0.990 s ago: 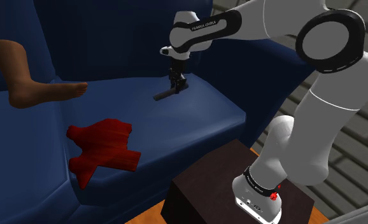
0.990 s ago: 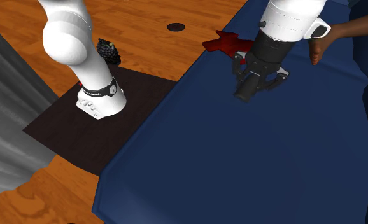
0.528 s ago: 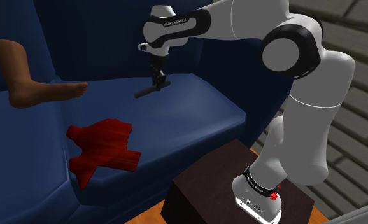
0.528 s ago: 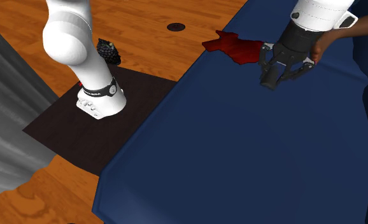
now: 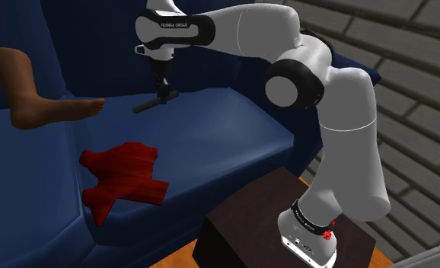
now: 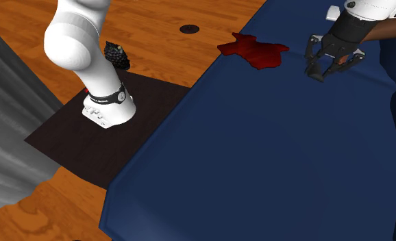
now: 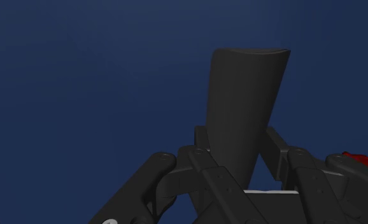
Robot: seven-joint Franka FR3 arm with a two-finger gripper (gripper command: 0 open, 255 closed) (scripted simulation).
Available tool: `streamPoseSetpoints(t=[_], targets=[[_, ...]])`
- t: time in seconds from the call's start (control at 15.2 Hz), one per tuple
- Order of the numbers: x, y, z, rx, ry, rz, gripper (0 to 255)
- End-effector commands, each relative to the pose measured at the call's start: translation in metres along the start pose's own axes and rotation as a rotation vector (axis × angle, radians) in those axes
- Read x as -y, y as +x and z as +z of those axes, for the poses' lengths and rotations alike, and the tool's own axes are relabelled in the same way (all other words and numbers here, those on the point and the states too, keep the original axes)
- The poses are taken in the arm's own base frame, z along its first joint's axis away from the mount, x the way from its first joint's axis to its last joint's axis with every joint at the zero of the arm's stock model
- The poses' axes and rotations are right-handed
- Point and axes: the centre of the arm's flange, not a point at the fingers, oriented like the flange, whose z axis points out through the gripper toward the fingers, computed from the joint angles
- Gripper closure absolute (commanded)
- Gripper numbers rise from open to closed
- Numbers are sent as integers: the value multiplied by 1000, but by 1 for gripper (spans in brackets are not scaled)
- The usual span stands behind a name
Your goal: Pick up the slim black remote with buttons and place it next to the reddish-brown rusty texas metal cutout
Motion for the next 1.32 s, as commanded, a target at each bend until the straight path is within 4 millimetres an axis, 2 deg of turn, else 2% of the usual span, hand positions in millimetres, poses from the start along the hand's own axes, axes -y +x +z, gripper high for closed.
streamPoseSetpoints(t=[0.0,0.99,1.25], targets=[[-12,25,-1,0,1,-1,255],[-20,25,77,0,1,-1,255],[-20,25,77,0,1,-1,255]])
